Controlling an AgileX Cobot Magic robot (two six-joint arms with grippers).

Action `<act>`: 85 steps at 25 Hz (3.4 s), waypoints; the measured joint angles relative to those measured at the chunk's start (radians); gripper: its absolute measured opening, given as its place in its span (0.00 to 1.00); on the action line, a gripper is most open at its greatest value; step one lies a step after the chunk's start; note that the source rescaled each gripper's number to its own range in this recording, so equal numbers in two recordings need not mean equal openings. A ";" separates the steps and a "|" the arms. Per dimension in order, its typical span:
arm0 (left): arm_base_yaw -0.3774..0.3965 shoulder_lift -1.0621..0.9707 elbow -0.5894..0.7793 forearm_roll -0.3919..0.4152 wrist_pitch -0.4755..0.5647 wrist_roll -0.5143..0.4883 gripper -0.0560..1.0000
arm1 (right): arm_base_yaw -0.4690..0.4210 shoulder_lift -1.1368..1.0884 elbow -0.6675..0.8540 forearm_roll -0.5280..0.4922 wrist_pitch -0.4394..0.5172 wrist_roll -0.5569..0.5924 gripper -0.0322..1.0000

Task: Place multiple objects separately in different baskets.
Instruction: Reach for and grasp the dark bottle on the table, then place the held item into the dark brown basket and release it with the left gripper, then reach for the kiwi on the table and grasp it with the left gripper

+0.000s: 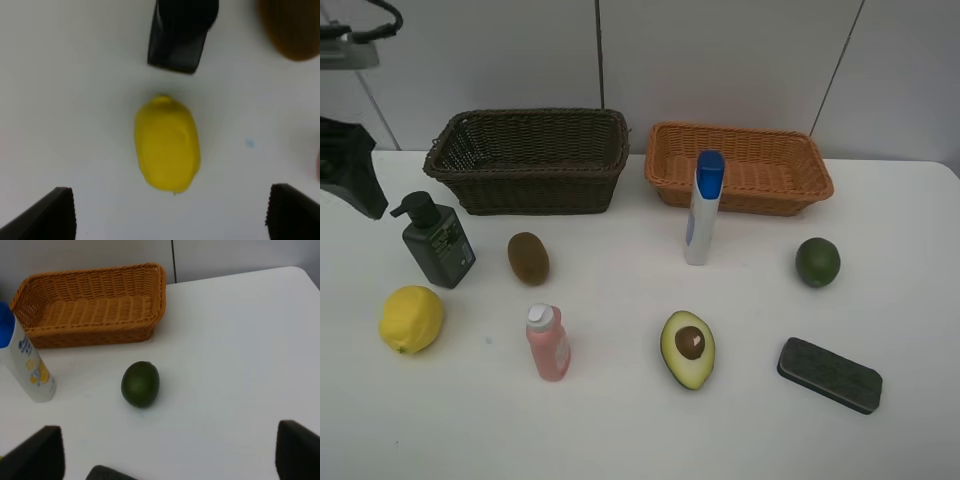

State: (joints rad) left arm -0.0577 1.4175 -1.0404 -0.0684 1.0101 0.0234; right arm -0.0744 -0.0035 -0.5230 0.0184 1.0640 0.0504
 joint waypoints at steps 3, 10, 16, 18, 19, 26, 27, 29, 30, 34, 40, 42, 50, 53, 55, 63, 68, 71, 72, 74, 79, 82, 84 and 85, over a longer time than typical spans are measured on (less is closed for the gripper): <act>0.000 0.137 -0.119 0.000 0.004 0.007 1.00 | 0.000 0.000 0.000 0.000 0.000 0.000 1.00; 0.000 0.387 -0.270 0.000 0.041 0.012 1.00 | 0.000 0.000 0.000 0.000 0.000 0.000 1.00; -0.002 0.508 -0.270 -0.008 0.044 0.012 1.00 | 0.000 0.000 0.000 0.000 0.000 0.000 1.00; -0.015 0.525 -0.270 -0.008 0.030 0.015 1.00 | 0.000 0.000 0.000 0.000 0.000 0.000 1.00; -0.023 0.530 -0.270 -0.008 0.026 0.015 1.00 | 0.000 0.000 0.000 0.000 0.000 0.000 1.00; -0.064 0.569 -0.270 -0.005 -0.011 0.010 1.00 | 0.000 0.000 0.000 0.000 0.000 0.000 1.00; -0.064 0.569 -0.270 -0.001 -0.014 0.001 0.99 | 0.000 0.000 0.000 0.000 0.000 0.000 1.00; -0.064 0.569 -0.271 0.012 -0.016 -0.011 0.89 | 0.000 0.000 0.000 0.000 0.000 0.000 1.00; -0.064 0.569 -0.271 0.024 -0.016 -0.012 0.76 | 0.000 0.000 0.000 0.000 0.000 0.000 1.00; -0.064 0.569 -0.272 0.044 -0.007 -0.023 0.18 | 0.000 0.000 0.000 0.000 0.000 0.000 1.00; -0.064 0.565 -0.312 0.048 0.074 -0.037 0.19 | 0.000 0.000 0.000 0.000 0.000 0.000 1.00; -0.064 0.546 -0.368 0.031 0.116 -0.037 0.19 | 0.000 0.000 0.000 0.000 0.000 0.000 1.00; -0.061 0.518 -0.845 -0.150 0.189 -0.023 0.19 | 0.000 0.000 0.000 0.000 0.000 0.000 1.00; -0.039 0.608 -0.999 -0.159 0.190 -0.016 0.19 | 0.000 0.000 0.000 0.000 0.000 0.000 1.00; -0.019 0.684 -1.073 -0.155 0.190 -0.014 0.19 | 0.000 0.000 0.000 0.000 0.000 0.000 1.00; 0.003 0.913 -1.131 -0.024 0.186 -0.014 0.19 | 0.000 0.000 0.000 0.000 0.000 0.000 1.00; 0.003 0.940 -1.135 -0.008 0.179 0.001 0.59 | 0.000 0.000 0.000 0.000 0.000 0.000 1.00; 0.003 0.937 -1.140 -0.008 0.183 -0.007 0.93 | 0.000 0.000 0.000 0.000 0.000 0.000 1.00; 0.003 0.937 -1.140 -0.008 0.188 -0.012 0.96 | 0.000 0.000 0.000 0.000 0.000 0.000 1.00; 0.002 0.936 -1.140 -0.008 0.188 -0.034 0.99 | 0.000 0.000 0.000 0.000 0.000 0.000 1.00; -0.002 0.876 -1.137 -0.078 0.189 -0.088 1.00 | 0.000 0.000 0.000 0.000 0.000 0.000 1.00; -0.030 0.796 -1.091 -0.093 0.189 -0.101 1.00 | 0.000 0.000 0.000 0.000 0.000 0.000 1.00; -0.061 0.713 -0.987 -0.098 0.189 -0.129 1.00 | 0.000 0.000 0.000 0.000 0.000 0.000 1.00; -0.080 0.662 -0.930 -0.098 0.189 -0.149 1.00 | 0.000 0.000 0.000 0.000 0.000 0.000 1.00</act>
State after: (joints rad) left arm -0.1377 2.0792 -1.9700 -0.1665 1.1989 -0.1259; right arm -0.0744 -0.0035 -0.5230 0.0184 1.0640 0.0504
